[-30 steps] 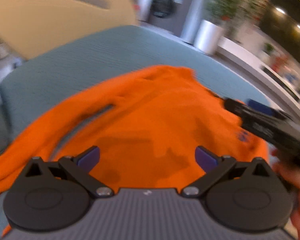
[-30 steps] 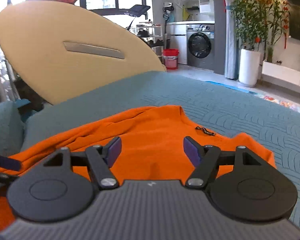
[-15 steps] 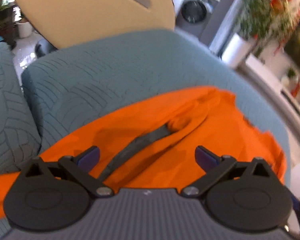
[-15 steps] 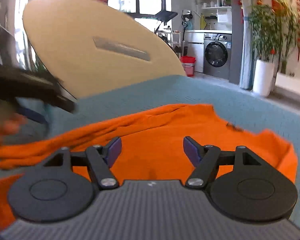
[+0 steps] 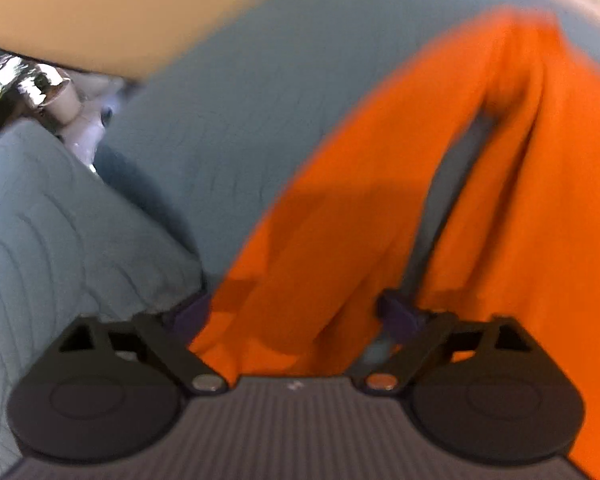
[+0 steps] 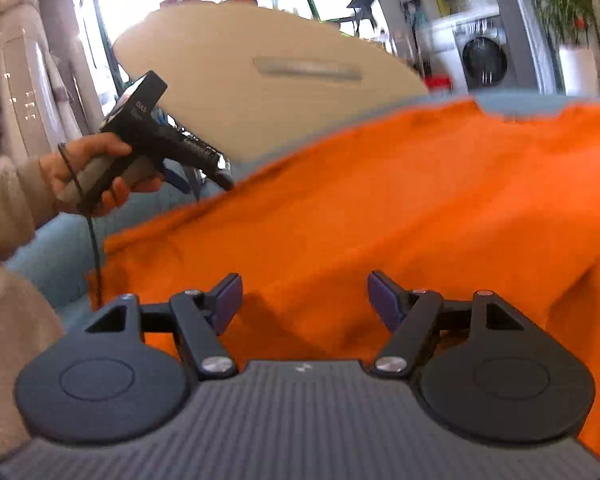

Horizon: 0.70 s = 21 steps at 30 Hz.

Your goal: Fold clothes

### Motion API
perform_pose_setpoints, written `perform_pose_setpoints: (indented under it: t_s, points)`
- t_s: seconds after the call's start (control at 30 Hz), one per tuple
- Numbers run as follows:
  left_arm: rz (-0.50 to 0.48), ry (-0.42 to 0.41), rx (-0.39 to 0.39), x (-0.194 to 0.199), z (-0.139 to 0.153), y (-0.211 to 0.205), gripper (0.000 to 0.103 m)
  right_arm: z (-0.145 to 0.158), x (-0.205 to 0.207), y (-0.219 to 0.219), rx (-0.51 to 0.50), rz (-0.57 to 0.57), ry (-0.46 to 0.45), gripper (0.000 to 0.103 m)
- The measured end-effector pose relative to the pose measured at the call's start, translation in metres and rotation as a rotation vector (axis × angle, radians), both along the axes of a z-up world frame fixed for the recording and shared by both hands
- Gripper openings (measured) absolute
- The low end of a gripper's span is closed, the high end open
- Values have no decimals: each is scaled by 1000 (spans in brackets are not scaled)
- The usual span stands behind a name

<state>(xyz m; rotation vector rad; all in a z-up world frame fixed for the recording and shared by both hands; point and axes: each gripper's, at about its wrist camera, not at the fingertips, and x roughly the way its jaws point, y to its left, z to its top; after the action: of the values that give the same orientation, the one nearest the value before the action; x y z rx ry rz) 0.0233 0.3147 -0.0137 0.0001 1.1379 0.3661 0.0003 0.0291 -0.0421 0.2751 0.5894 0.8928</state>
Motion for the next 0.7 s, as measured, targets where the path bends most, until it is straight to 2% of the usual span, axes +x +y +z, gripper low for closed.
perform_pose_setpoints:
  t_s: [0.03,0.1,0.13,0.2,0.27,0.33,0.37,0.43,0.53,0.6,0.7]
  points:
    - [-6,-40,-59,-9,0,11,103,-1,1,-2,14,-2,10,71]
    - [31,-30,-135,-13,0,25,103,-5,4,-7,48,-2,42,71]
    - [83,-20,-181,-15,0,36,102,-5,3,-8,52,-2,42,71]
    - [112,-18,-178,-18,2,41,96,-6,2,-8,57,-2,32,71]
    - [110,-14,-150,-20,6,41,78,-7,3,-8,65,-1,35,71]
    - [81,-1,-120,-18,12,32,24,-7,3,-8,68,-1,39,71]
    - [67,5,-105,-18,16,28,18,-7,5,-7,66,-1,40,71]
    - [27,29,-39,-15,22,12,13,-8,7,-5,62,0,41,71]
    - [-26,42,46,-16,34,-13,12,-7,5,-5,58,-1,44,71]
    - [-67,16,48,-20,49,-30,12,-7,4,-4,54,-2,44,72]
    - [-169,-55,5,-33,87,-66,13,-6,4,-3,49,-3,43,72]
